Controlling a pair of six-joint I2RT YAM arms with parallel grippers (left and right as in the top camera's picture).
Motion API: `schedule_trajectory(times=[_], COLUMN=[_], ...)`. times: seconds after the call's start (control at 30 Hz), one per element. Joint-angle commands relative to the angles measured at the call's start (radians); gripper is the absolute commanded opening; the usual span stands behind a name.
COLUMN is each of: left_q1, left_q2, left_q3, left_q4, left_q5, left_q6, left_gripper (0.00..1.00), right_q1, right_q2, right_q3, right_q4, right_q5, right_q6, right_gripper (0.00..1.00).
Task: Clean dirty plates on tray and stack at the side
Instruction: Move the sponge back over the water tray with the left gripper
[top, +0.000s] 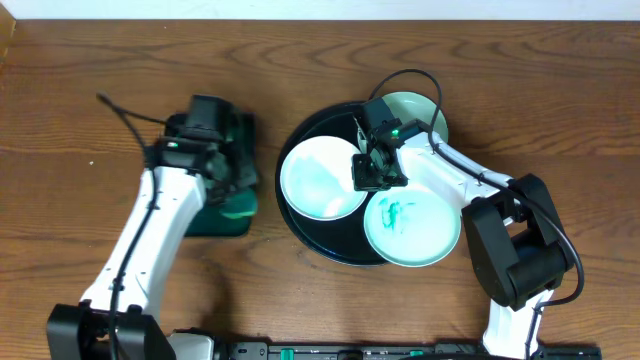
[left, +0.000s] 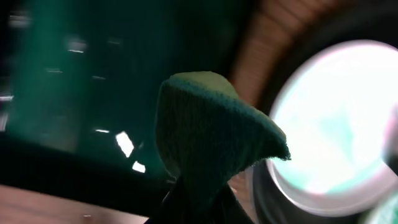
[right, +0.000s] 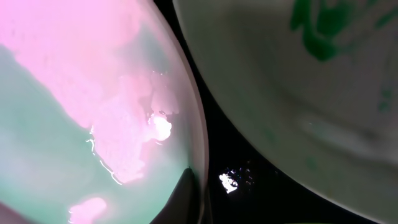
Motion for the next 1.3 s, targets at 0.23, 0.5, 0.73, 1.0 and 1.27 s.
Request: schedule_trajectory(times=[0.23, 0.5, 0.73, 1.0, 1.27], left_q1=[0.080, 0.080, 0.080, 0.080, 0.080], left_q2=[0.009, 0.019, 0.020, 0.020, 0.020], left_q3=[-0.001, -0.001, -0.001, -0.001, -0.001], left_q4=[-0.004, -0.003, -0.004, -0.003, -0.003], left_q5=[-0.053, -0.053, -0.053, -0.053, -0.053], left_q6=[-0.007, -0.007, -0.007, -0.007, -0.007], left_gripper=[0.07, 0.07, 0.07, 0.07, 0.07], right_q1=[0.077, 0.123, 0.127, 0.126, 0.127], right_q2=[-0.036, -0.104, -0.174, -0.271, -0.376], right_q3=[-0.019, -0.018, -0.018, -0.018, -0.018], right_q4=[0.080, 0.088, 0.076, 0.018, 0.012], right_q5=[0.065, 0.135, 0.235, 0.405, 0.528], right_q6=[-0.137, -0.173, -0.192, -0.247, -0.342], right_gripper=[0.01, 0.01, 0.01, 0.01, 0.01])
